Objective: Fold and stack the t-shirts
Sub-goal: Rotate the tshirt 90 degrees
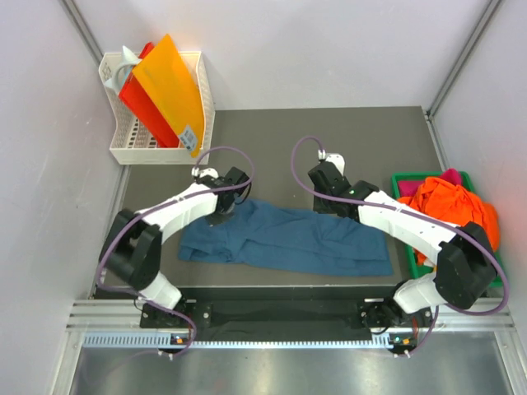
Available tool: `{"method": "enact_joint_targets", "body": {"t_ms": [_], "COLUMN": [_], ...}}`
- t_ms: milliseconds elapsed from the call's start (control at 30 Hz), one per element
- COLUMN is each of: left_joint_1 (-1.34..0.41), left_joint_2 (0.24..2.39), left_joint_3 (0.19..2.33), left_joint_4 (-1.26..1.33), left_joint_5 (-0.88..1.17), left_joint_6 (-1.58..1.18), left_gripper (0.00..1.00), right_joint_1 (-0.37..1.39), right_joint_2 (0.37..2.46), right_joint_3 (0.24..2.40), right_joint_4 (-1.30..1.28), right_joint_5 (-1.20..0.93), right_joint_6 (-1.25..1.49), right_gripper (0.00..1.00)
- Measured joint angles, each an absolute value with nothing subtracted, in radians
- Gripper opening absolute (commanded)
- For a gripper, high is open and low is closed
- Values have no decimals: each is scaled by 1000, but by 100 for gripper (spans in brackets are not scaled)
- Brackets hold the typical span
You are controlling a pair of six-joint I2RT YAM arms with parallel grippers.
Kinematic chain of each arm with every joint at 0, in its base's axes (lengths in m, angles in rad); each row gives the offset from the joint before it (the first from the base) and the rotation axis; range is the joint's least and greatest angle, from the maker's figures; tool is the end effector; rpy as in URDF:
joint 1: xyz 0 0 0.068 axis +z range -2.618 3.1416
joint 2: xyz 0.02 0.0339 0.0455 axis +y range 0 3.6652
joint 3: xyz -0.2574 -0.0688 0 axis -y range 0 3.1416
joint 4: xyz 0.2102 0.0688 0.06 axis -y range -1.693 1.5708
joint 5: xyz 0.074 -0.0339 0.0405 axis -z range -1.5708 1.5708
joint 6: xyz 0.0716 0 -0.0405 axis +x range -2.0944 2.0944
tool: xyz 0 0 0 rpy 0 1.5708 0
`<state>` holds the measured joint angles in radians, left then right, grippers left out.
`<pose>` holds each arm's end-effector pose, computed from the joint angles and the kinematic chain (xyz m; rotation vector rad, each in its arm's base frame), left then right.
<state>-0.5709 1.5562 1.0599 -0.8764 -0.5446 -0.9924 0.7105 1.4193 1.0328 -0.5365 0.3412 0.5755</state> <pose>0.2357 -0.1073 0.1909 -0.6148 2.5286 0.3334 0.2308 0.1670 0.2315 -0.0236 2.4268 0.1537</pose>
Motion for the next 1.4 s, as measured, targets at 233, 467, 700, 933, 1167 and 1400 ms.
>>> {"method": "enact_joint_targets", "body": {"t_ms": [233, 467, 700, 933, 1167, 1400], "left_joint_1": [-498, -492, -492, -488, -486, -486], "left_joint_2": [1837, 1923, 2189, 2412, 2503, 2520], "left_joint_3": [1159, 1258, 1604, 2000, 2233, 2295], "left_joint_4": [-887, -944, -1193, -1342, -1271, -1106], "left_joint_5": [-553, -538, -526, -513, -458, -392], "left_joint_6": [-1003, -891, -725, -617, -522, -460], "left_gripper": [0, 0, 0, 0, 0, 0], "right_joint_1": [710, 710, 710, 701, 673, 660], "right_joint_2": [1391, 1295, 1272, 1269, 1252, 1250], "right_joint_3": [1032, 1032, 1031, 1021, 1021, 1021], "right_joint_4": [-539, -545, -570, -599, -625, -645], "right_joint_5": [334, 334, 339, 340, 342, 343], "right_joint_6": [568, 567, 556, 541, 522, 509], "right_gripper": [12, 14, 16, 19, 20, 22]}}
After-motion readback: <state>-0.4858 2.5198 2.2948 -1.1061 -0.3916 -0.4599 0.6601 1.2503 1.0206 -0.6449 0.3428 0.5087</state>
